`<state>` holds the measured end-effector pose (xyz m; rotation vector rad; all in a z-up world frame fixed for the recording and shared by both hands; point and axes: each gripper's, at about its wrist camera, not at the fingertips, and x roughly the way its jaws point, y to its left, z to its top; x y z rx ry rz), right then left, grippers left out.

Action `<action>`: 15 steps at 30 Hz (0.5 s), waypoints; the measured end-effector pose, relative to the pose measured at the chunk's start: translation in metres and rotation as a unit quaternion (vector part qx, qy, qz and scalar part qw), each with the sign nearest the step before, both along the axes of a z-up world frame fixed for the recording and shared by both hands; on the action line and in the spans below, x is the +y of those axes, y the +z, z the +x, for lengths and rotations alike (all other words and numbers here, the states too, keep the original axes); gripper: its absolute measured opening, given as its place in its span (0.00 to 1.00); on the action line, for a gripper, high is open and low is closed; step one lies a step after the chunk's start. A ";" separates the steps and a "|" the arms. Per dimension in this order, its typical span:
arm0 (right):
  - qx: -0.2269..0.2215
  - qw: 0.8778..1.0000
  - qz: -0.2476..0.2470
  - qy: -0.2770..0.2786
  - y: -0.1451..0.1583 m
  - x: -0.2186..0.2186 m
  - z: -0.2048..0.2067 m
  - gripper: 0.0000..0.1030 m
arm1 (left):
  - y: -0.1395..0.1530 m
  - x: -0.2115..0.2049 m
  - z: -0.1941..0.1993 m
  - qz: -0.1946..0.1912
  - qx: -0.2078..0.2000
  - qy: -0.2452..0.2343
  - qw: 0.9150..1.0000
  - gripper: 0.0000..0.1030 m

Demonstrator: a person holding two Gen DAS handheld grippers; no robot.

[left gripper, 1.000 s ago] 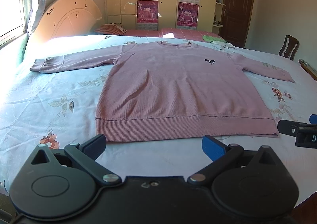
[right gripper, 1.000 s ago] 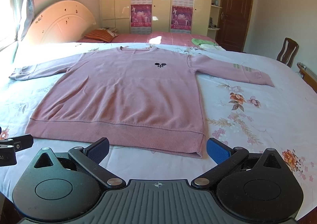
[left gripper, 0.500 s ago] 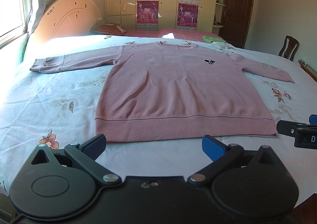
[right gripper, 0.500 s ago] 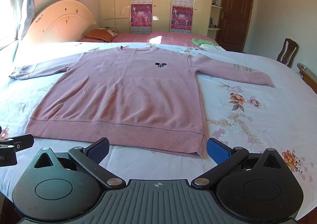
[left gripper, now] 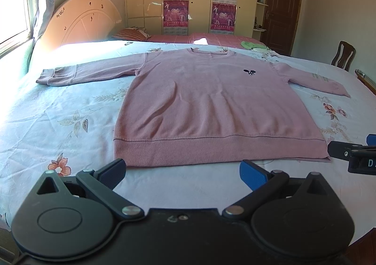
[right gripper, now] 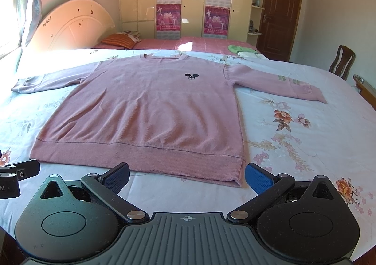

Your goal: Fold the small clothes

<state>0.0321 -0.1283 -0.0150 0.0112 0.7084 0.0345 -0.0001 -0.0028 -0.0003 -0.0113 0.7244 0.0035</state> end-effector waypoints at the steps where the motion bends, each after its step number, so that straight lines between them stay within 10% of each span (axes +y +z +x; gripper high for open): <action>1: 0.000 1.000 -0.001 0.000 0.000 0.000 0.000 1.00 | 0.000 0.000 0.000 0.000 0.000 0.000 1.000 1.00; 15: 0.005 1.000 -0.002 -0.001 -0.002 -0.004 0.006 1.00 | 0.000 -0.005 0.006 0.004 0.003 -0.003 1.000 1.00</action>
